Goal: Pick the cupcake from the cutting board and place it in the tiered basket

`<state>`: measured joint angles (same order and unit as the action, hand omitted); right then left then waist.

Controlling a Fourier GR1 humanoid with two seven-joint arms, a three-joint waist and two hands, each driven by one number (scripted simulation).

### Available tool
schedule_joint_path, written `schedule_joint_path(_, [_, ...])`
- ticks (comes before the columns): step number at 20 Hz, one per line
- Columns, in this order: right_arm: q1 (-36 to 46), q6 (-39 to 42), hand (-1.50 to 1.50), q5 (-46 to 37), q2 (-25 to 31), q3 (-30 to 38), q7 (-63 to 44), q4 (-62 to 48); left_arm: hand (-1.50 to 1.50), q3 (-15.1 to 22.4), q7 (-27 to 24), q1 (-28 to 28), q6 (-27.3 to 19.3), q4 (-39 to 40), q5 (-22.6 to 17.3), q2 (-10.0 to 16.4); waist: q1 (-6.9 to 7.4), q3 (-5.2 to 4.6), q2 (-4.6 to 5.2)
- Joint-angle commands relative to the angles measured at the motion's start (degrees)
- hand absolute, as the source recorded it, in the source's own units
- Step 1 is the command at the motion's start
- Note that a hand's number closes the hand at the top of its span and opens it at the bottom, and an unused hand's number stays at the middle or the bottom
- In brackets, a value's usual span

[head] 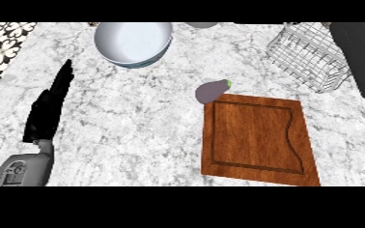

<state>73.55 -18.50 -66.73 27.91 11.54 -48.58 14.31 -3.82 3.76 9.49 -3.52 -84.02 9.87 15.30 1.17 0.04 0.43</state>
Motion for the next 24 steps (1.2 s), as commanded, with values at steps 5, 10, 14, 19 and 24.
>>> schedule_joint_path(5, [-5.2, -6.1, -1.50, 5.0, -2.4, 3.7, 1.2, 5.4, 0.00, -0.1, 2.8, -0.4, 0.2, -2.9, 0.4, -0.3, -0.42, -0.01, -0.36])
schedule_joint_path(10, [-5.5, -12.5, -1.50, 5.7, -0.3, 4.5, 3.6, 9.3, 0.00, -1.7, -0.1, 1.4, 0.3, 1.6, 0.3, 0.4, -0.65, -0.04, -0.22])
schedule_joint_path(14, [-9.0, -18.6, -1.50, 3.7, -2.9, 2.6, 0.9, 14.3, 0.00, -1.5, 0.5, -2.1, 0.9, -1.5, -0.5, -0.3, -0.82, -0.06, -0.51])
schedule_joint_path(19, [-8.6, -13.7, -1.50, 2.3, -0.7, 2.2, -8.1, 23.0, 0.00, -1.8, -1.0, -2.5, 0.5, 0.0, 0.0, -0.7, -2.04, -0.10, -1.01])
schedule_joint_path(24, [-14.2, -7.7, -1.50, 7.0, 0.0, 5.3, -12.1, 35.6, 0.00, -2.7, 0.2, -4.5, -0.5, -1.5, 0.5, -0.4, -4.51, -0.11, -2.11])
